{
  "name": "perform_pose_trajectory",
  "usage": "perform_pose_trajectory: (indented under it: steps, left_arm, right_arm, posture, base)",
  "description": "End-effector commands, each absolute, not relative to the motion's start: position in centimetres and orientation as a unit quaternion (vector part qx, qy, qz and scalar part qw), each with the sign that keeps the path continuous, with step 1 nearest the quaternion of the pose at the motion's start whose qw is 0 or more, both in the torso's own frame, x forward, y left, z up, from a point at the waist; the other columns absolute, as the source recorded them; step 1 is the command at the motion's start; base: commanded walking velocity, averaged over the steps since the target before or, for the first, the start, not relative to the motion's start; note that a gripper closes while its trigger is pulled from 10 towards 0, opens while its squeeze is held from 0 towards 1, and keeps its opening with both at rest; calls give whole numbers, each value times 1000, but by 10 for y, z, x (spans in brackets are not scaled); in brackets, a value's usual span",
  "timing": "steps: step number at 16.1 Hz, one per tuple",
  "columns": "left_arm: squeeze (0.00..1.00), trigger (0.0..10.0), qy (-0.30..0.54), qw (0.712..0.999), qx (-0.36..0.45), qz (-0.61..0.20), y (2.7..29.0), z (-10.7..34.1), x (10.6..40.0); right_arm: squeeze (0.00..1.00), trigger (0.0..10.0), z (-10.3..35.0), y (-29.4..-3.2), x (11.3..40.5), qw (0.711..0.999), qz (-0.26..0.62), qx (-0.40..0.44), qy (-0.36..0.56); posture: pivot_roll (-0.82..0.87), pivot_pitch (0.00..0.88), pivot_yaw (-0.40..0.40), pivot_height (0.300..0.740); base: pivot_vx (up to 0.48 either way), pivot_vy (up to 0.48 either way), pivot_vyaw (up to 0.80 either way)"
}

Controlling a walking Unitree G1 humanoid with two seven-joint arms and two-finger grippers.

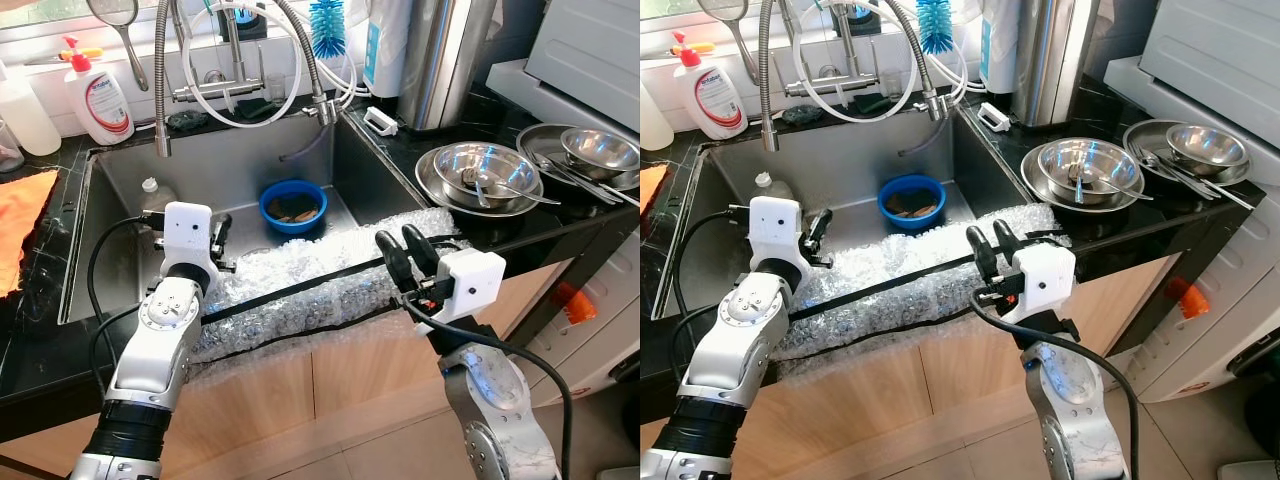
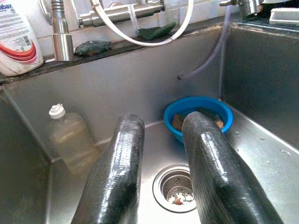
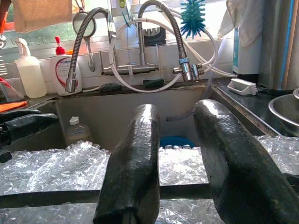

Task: Kitchen organization

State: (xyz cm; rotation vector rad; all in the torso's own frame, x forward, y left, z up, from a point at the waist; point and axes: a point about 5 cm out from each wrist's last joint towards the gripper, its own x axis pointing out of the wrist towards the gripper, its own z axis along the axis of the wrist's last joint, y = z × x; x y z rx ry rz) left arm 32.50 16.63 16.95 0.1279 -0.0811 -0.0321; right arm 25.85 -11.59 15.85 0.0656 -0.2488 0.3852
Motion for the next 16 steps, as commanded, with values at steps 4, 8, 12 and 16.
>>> perform_pose_trajectory:
  steps: [4,8,12,16]
  left_arm:
    - [0,10000,-104,993,60,3,170,191,324]
    - [0,10000,-207,975,74,16,181,223,309]
    - [0,10000,-218,967,135,5,205,224,288]
    - [0,10000,-191,963,190,-1,223,214,271]
  right_arm:
    - [0,10000,160,-115,261,972,192,30,-129]
    - [0,10000,170,-115,263,970,187,14,-153]
    - [0,10000,180,-118,261,970,167,8,-174]
    - [0,10000,186,-130,260,973,139,-4,-185]
  posture:
    - [-102,34,54,740]
    - [-106,72,60,740]
    - [-98,105,76,740]
    - [-100,119,81,740]
  base:
    - [0,0,0]
    - [0,0,0]
    - [0,0,0]
    - [0,0,0]
